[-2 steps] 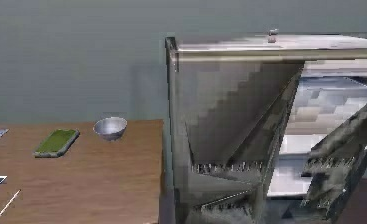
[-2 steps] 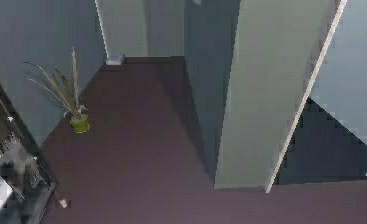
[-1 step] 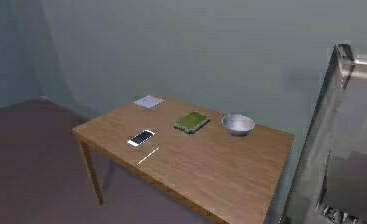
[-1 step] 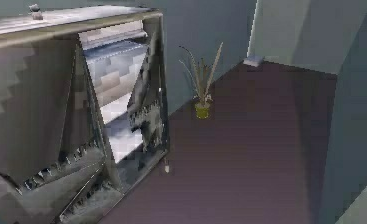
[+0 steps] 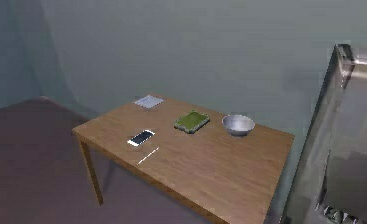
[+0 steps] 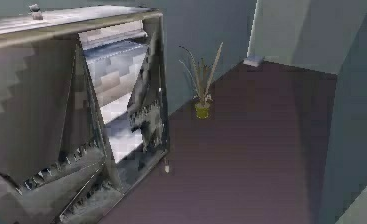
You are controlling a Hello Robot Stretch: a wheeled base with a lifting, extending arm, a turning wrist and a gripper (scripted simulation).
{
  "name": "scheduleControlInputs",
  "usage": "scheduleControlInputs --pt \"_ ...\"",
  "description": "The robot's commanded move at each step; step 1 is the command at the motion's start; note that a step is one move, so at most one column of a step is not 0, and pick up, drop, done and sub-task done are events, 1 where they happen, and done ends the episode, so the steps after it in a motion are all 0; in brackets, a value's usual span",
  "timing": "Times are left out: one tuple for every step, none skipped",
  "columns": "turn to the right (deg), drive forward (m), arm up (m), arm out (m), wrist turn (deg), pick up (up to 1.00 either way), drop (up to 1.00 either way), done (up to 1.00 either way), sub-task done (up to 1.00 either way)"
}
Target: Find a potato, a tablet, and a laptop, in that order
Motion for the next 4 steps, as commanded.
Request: scheduleControlInputs --pt "-45.0 0.00 0.00 0.00 0.0 0.00 0.00 0.00 0.00" --pt "-6.0 0.00 0.00 0.00 0.0 0.00 0.00 0.00 0.00" --pt "0.0 1.00 0.00 0.00 0.0 0.00 0.00 0.00 0.00" --pt "0.0 1.00 0.00 0.00 0.0 0.00 0.00 0.00 0.00"
